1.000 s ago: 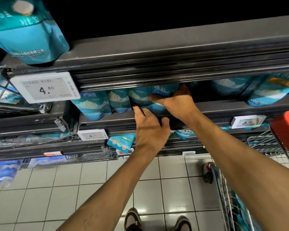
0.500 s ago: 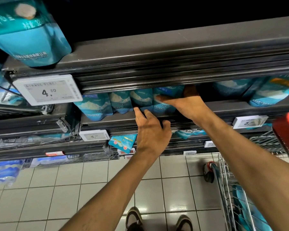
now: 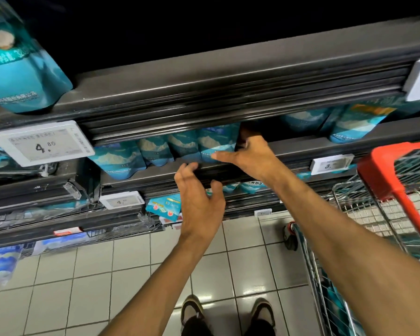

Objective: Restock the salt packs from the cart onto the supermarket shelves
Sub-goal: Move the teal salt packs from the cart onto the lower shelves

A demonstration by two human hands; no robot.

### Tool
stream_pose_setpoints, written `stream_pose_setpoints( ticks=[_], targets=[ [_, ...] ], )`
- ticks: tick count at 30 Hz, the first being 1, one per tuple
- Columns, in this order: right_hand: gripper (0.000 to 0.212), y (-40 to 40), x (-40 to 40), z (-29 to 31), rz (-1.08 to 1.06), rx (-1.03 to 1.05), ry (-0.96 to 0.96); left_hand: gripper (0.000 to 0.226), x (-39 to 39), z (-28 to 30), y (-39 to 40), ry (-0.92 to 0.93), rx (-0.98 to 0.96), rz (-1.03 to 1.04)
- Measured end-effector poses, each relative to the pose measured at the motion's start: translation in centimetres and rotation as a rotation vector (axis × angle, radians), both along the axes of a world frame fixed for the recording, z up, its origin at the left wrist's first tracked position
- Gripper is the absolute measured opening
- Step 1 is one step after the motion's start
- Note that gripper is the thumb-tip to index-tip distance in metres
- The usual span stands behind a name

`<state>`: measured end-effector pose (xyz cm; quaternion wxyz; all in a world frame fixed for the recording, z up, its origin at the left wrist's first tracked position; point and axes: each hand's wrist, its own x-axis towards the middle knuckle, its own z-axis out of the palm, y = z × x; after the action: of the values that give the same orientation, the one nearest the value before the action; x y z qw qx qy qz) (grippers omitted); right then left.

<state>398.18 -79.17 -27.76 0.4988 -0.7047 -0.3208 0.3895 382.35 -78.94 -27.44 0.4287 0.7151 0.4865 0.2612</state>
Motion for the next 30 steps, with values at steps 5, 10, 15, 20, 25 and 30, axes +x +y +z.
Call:
stream_pose_setpoints(
  ticks=[5, 10, 15, 20, 25, 30],
  targets=[
    [0.073, -3.5, -1.2, 0.3, -0.124, -0.013, -0.020, 0.035, -0.9, 0.6, -1.8, -0.116, -0.033, -0.017],
    [0.045, -9.7, -3.2, 3.4, -0.367, 0.094, 0.043, 0.028, -0.4, 2.6, -4.3, -0.184, -0.050, -0.076],
    [0.012, -18.1, -4.4, 9.5, -0.607, 0.194, 0.087, 0.028, 2.4, 7.2, -8.6, -0.273, -0.121, -0.286],
    [0.031, -28.2, -4.6, 17.3, -0.861, 0.217, 0.076, 0.013, 7.3, 12.5, -14.8, -0.283, -0.225, -0.599],
    [0.040, -39.1, -0.3, 19.6, -1.210, 0.114, 0.032, 0.014, 13.0, 17.1, -23.2, -0.150, -0.282, -1.052],
    [0.026, -48.0, 4.3, 10.2, -1.409, -0.242, 0.155, 0.020, 20.1, 13.8, -31.9, 0.384, -0.212, -1.380]
  ],
)
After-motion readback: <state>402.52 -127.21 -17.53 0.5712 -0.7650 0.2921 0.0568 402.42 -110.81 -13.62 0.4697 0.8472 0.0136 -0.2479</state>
